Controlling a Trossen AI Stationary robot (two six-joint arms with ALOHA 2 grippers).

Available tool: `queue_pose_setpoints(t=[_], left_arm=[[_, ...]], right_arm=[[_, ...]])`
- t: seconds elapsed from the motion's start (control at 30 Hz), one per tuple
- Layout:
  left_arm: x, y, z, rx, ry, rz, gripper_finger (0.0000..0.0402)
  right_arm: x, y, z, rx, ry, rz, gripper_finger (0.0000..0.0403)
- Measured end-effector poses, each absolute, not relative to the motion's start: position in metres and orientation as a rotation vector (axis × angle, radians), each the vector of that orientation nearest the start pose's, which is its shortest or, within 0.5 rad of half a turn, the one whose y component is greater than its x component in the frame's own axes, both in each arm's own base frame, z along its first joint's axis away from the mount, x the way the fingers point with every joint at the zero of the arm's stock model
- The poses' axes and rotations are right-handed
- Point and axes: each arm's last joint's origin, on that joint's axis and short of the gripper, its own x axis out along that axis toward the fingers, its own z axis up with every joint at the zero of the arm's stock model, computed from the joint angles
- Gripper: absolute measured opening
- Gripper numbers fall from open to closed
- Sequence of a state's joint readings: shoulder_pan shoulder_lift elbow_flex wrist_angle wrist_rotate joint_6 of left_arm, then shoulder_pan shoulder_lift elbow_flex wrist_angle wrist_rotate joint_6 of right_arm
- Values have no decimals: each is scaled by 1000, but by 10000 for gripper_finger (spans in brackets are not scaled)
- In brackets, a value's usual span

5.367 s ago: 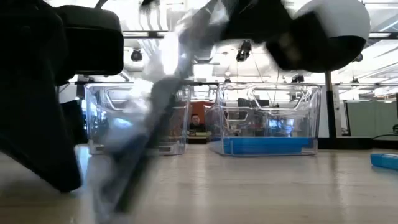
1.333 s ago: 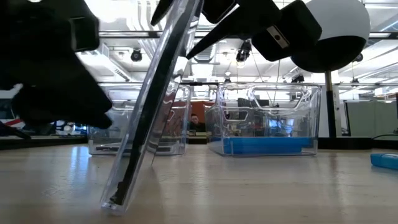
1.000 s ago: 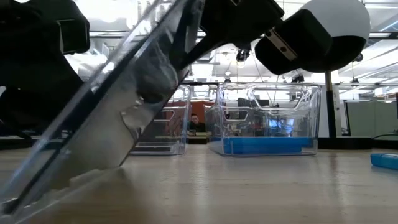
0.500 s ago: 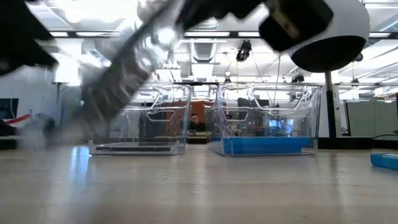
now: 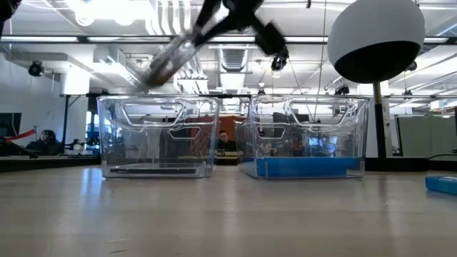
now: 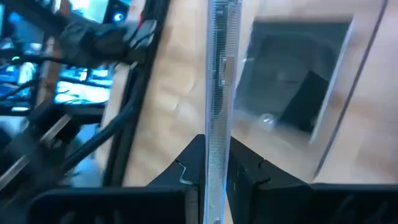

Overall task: Pick & place jewel cases by type
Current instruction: Put the left black cd case into the left transparent bin

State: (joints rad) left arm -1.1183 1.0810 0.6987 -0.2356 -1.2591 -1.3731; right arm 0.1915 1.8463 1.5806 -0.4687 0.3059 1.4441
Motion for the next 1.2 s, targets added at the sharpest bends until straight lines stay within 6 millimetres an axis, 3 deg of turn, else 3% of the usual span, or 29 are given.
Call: queue_pose_setpoints(t=[0.17,0.33,0.5,0.63,0.9,1.2], left_arm=[[115,-173,261,-797,81,256,133],[116,-174,262,-806,77,255,133],[116,-174,262,-805,71,260,133],[115,-173,260,-797,66,267,133],[115,-173,259,-793,66,268,133],[116,-172,258,-775,70,275,133]], right_arm=[[422,13,275,1199,538,-602,29],[432,-11,258,1258,609,-559,29],[443,-9,232,1296,653,-580,41],[450,-8,221,1331,650,-565,85],[441,-4,219,1298,759,-589,181],[443,25,228,1295,860,-412,196]])
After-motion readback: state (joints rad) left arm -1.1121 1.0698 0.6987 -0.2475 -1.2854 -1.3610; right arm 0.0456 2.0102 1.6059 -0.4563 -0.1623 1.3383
